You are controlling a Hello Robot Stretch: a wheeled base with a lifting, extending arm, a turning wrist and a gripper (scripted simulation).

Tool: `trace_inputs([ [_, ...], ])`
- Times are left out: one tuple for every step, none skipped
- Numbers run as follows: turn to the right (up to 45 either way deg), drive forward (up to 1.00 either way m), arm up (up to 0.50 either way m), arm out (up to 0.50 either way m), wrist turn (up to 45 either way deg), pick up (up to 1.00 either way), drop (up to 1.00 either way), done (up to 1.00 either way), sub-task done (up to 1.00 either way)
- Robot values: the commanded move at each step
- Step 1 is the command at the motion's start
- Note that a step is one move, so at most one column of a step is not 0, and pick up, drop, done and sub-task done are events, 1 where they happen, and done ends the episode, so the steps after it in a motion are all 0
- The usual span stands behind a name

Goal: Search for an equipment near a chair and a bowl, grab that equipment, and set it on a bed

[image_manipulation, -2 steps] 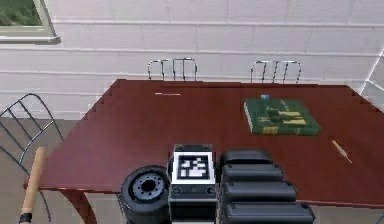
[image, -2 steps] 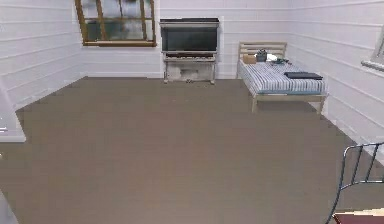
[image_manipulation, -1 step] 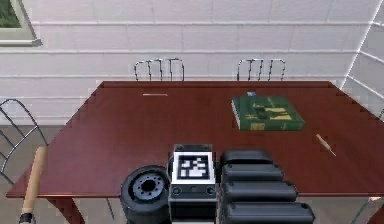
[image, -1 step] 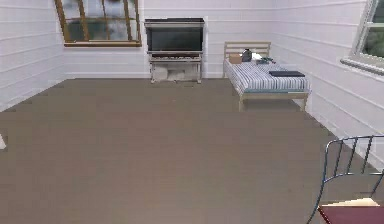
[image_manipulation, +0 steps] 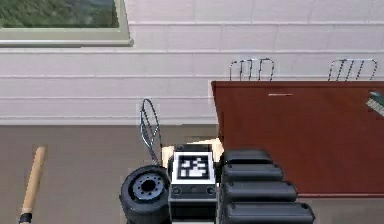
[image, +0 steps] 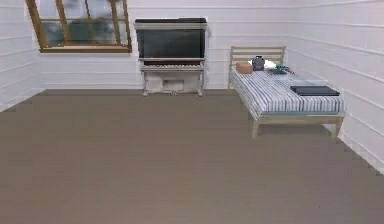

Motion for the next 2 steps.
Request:
trace_inputs([
  [3.0,0.0,0.0,0.0,0.0,0.0,0.0,0.0,0.0],
  [0.0,1.0,0.0,0.0,0.0,0.0,0.0,0.0,0.0],
])
